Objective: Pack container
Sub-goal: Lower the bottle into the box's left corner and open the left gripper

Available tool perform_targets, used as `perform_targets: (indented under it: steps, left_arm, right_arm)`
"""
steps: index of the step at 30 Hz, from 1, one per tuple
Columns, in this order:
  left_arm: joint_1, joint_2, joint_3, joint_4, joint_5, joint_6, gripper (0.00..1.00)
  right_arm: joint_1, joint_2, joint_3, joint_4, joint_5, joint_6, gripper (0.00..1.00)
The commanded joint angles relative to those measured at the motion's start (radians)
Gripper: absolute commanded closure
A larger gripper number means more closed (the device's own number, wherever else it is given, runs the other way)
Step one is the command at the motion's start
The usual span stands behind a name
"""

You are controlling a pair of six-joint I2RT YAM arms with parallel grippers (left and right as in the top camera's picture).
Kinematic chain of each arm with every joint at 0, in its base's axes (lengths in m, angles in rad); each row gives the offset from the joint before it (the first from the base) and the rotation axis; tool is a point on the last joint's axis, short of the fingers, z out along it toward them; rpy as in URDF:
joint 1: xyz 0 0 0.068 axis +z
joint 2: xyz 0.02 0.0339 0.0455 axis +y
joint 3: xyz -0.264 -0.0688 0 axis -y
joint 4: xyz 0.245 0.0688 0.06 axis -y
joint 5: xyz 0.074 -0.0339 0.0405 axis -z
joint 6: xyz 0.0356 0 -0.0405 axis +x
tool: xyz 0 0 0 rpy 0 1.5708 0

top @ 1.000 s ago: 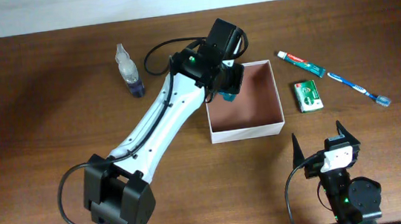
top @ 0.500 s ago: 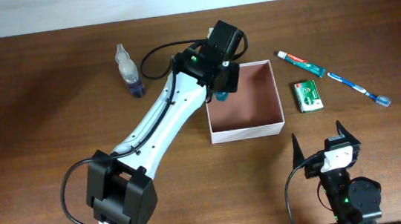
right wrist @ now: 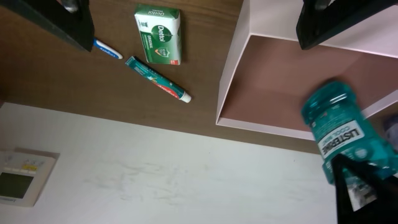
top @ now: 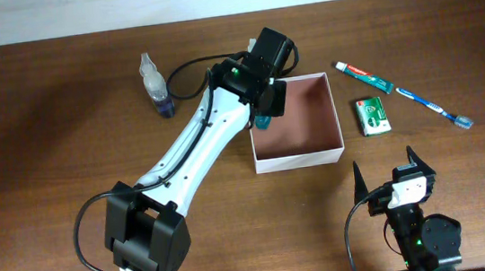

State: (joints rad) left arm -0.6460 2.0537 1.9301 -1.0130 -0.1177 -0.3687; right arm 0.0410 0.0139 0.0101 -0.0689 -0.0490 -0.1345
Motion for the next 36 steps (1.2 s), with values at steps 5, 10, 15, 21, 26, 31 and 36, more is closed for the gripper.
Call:
perform_targets:
  steps: [5,10,15,21,26,31,36]
  left_arm:
    - [0.0,0.013,0.027,0.004,-0.022,-0.027,0.65]
    - [0.001,0.024,0.027,0.007,-0.023,-0.027,0.65]
    - [0.001,0.057,0.028,0.011,-0.023,-0.027,0.64]
    - [0.001,0.067,0.028,0.021,-0.035,-0.027,0.64]
    - [0.001,0.067,0.028,0.025,-0.077,-0.027,0.64]
    - [0.001,0.067,0.028,0.026,-0.086,-0.028,0.64]
    - [0.001,0.067,0.028,0.037,-0.086,-0.028,0.64]
  right_arm:
    - [0.01,-0.01,-0.005,-0.006,0.009,0.0,0.01]
    - [0.01,-0.01,-0.005,-0.006,0.009,0.0,0.01]
    - [0.009,-0.01,-0.005,-0.006,0.009,0.0,0.01]
    - [0.009,-0.01,-0.005,-0.006,0.009,0.0,0.01]
    - [0.009,-0.01,-0.005,-0.006,0.009,0.0,0.01]
    - [0.01,-0.01,-0.005,-0.006,0.009,0.0,0.01]
    - [0.01,-0.01,-0.005,-0.006,0.009,0.0,0.01]
